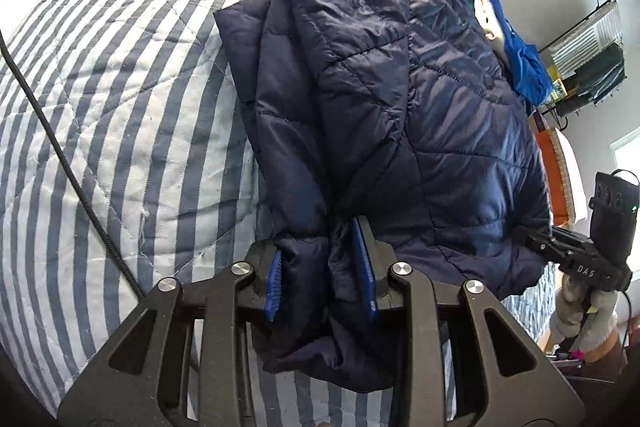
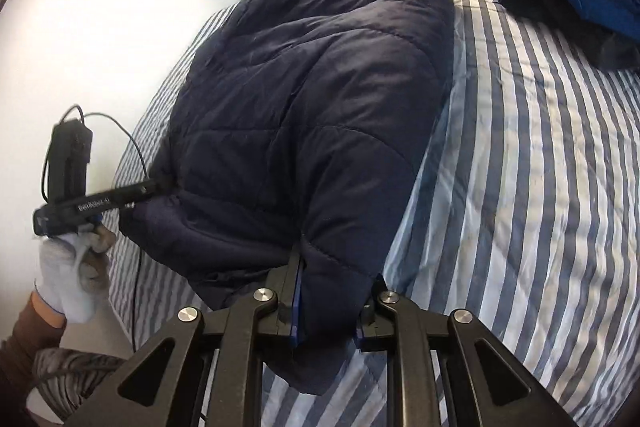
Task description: Fold large clothes
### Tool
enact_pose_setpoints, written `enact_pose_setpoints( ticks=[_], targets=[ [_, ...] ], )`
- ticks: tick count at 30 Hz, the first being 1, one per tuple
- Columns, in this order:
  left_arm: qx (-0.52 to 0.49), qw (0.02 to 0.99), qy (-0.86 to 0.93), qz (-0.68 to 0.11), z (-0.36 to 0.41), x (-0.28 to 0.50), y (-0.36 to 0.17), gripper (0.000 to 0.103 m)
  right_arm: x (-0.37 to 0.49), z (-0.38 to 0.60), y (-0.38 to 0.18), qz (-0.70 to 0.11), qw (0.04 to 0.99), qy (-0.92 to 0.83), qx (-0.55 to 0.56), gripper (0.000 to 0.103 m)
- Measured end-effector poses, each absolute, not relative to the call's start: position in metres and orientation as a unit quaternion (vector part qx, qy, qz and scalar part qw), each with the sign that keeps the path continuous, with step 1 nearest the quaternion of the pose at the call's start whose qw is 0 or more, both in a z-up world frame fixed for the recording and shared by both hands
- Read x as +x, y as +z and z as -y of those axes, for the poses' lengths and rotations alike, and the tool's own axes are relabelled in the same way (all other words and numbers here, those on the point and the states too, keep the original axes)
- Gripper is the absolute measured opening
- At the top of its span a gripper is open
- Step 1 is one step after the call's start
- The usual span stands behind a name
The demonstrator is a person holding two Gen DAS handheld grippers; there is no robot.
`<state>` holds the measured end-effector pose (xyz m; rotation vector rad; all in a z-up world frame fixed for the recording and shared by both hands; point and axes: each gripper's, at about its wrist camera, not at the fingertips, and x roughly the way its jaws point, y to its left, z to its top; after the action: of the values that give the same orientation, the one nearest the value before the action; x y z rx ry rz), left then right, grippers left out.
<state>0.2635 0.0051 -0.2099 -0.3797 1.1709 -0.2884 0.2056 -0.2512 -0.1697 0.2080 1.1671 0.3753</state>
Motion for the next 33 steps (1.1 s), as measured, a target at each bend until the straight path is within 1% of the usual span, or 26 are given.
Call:
enact_pose_setpoints(
  ticks=[1,2,3,6,8,10,11,13,15,18,24,26,29,31,32,33],
  targets=[
    [-0.178,0.805,-0.133,-0.550,-0.010,0.262,-0.208,0.037,0.206,0.250,-0.167,-0.546,0.815,0.170,0.091,0.030],
    [-0.178,0.805,-0.127,-0.551,-0.019,0.261,-0.202,0.041,0.205,0.249,-0.163,-0.545,0.819,0.163,0.079,0.036],
    [-0.178,0.812,-0.122,-0.542,-0.031,0.257,-0.194,0.045,0.202,0.250,-0.154,-0.538,0.825,0.160,0.069,0.036],
    [-0.170,0.837,-0.109,-0.509,-0.050,0.259,-0.167,0.045,0.184,0.264,-0.131,-0.497,0.852,0.155,0.058,0.036],
    [-0.183,0.839,-0.103,-0.501,-0.060,0.266,-0.160,0.052,0.179,0.270,-0.120,-0.471,0.870,0.136,0.055,0.036],
    [-0.210,0.833,-0.103,-0.501,-0.065,0.282,-0.160,0.061,0.185,0.265,-0.113,-0.451,0.883,0.123,0.048,0.036],
    [-0.221,0.830,-0.107,-0.501,-0.068,0.287,-0.161,0.063,0.186,0.265,-0.111,-0.445,0.887,0.118,0.045,0.036],
    [-0.245,0.821,-0.118,-0.502,-0.074,0.299,-0.168,0.077,0.197,0.257,-0.109,-0.435,0.891,0.126,0.037,0.036],
    [-0.276,0.808,-0.123,-0.505,-0.080,0.310,-0.179,0.078,0.207,0.248,-0.115,-0.438,0.891,0.121,0.016,0.036],
    [-0.325,0.787,-0.122,-0.510,-0.085,0.326,-0.199,0.078,0.221,0.239,-0.143,-0.458,0.881,0.116,-0.010,0.036],
    [-0.335,0.769,-0.134,-0.528,-0.078,0.347,-0.224,0.078,0.230,0.215,-0.175,-0.473,0.869,0.149,-0.008,0.037],
    [-0.345,0.761,-0.142,-0.531,-0.076,0.352,-0.228,0.078,0.231,0.211,-0.173,-0.469,0.870,0.152,-0.018,0.037],
    [-0.350,0.758,-0.155,-0.529,-0.068,0.358,-0.226,0.078,0.226,0.225,-0.159,-0.462,0.870,0.172,0.015,0.037],
    [-0.335,0.761,-0.158,-0.533,-0.062,0.362,-0.224,0.078,0.221,0.237,-0.150,-0.447,0.878,0.171,0.025,0.052],
    [-0.327,0.761,-0.159,-0.536,-0.059,0.364,-0.224,0.079,0.219,0.246,-0.146,-0.435,0.884,0.167,0.032,0.069],
    [-0.325,0.761,-0.158,-0.538,-0.057,0.366,-0.225,0.079,0.217,0.257,-0.143,-0.424,0.890,0.161,0.041,0.079]
  ],
)
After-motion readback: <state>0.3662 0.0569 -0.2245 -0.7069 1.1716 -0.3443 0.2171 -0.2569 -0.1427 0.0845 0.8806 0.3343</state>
